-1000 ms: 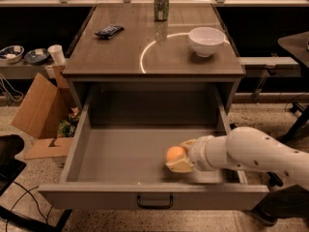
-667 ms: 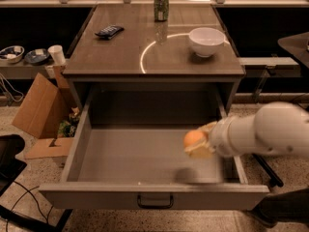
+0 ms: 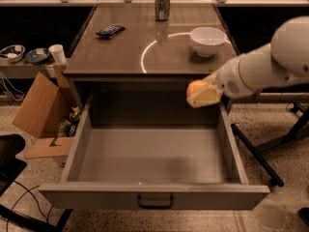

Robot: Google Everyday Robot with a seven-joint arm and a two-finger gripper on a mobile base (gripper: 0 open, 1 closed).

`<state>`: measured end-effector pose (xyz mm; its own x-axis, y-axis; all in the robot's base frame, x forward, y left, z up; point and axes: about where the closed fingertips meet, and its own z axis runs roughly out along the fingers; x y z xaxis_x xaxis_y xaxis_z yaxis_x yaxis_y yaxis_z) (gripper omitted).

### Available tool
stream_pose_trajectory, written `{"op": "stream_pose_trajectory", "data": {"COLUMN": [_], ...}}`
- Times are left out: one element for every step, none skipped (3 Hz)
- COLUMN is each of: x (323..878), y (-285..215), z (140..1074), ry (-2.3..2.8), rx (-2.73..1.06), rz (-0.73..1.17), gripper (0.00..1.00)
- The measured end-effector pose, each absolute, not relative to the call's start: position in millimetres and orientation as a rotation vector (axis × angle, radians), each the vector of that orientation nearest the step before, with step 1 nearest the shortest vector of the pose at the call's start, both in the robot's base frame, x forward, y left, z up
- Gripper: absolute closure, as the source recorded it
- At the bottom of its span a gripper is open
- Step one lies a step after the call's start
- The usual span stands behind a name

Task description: Pick orange from top drawer and place on counter

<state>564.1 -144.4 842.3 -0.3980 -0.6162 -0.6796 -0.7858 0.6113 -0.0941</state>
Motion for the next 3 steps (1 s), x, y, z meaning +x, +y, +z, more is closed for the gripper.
{"op": "stream_pose_trajectory", "data": {"x": [620.3,667.3,699.5], "y": [-123.0,-96.5,-45.4], "z": [890.9,948.7,992.5], "ry": [2.084,1.952,1.782], "rx": [-1.036,-0.954,-0.883], "rz": [0.374,0.424,0.492], "gripper": [1.0,1.0,1.0]}}
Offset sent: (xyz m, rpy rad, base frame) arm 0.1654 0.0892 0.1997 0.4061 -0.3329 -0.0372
